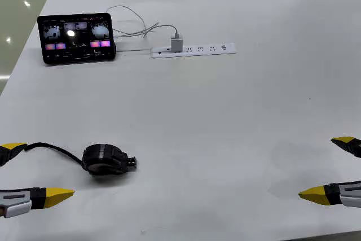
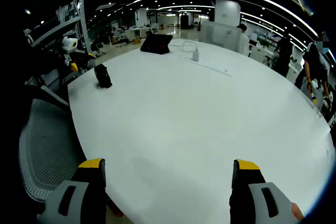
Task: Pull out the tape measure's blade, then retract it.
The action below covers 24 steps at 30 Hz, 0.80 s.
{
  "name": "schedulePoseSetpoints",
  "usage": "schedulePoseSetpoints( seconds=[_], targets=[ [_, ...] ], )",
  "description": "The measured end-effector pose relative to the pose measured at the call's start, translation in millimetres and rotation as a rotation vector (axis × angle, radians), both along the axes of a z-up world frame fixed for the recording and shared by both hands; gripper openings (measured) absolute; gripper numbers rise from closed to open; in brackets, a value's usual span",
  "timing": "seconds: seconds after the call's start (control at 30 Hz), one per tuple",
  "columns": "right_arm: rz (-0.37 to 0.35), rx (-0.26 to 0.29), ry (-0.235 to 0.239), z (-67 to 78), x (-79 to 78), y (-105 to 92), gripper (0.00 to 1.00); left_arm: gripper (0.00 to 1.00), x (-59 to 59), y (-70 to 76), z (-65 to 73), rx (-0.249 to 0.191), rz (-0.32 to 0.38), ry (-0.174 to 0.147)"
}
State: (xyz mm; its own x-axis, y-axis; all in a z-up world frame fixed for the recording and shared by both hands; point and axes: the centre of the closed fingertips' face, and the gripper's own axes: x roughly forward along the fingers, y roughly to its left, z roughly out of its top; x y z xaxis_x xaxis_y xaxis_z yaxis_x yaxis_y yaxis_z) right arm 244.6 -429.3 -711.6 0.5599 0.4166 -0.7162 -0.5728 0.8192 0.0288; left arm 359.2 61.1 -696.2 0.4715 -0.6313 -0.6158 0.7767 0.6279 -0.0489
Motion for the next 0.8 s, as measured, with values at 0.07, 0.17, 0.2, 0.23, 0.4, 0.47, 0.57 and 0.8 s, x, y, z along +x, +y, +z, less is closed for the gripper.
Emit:
schedulePoseSetpoints(
  seconds=[0.07,0.17,0.2,0.23,0.4,0.47,0.57,0.8],
  targets=[
    [0.004,-0.008,0.003,-1.1,-1.3,0.0,0.99,0.99,-0.3,0.3,-0.8,0.001,0.000,0.003],
    [0.001,-0.008,0.003,-1.0,-1.1,-1.2,0.99,0.99,-0.4,0.0,-0.4,-0.001,0.001,0.001],
    [-0.002,-0.006,0.002,-0.7,-0.9,-1.7,0.99,0.99,-1.2,-0.2,-0.2,-0.001,0.001,0.002],
    [-0.003,-0.005,0.002,-0.6,-0.7,-1.9,0.99,0.99,-1.4,-0.8,0.7,-0.001,-0.002,-0.003],
    [0.004,-0.010,0.004,-0.4,-1.9,-1.3,0.99,0.99,-1.4,-2.1,0.7,-0.004,-0.002,-0.002],
    [-0.001,-0.009,-0.003,1.1,-1.6,-1.9,0.99,0.99,-1.7,-3.5,0.5,-0.002,-0.013,-0.002],
    [-0.011,-0.003,-0.006,1.6,-1.6,-2.7,0.99,0.99,-1.3,-4.5,1.7,-0.002,-0.024,-0.006],
    [0.028,-0.007,-0.026,2.6,2.8,5.8,0.99,0.99,-2.6,-7.6,4.6,-0.017,-0.070,-0.017]
  ],
)
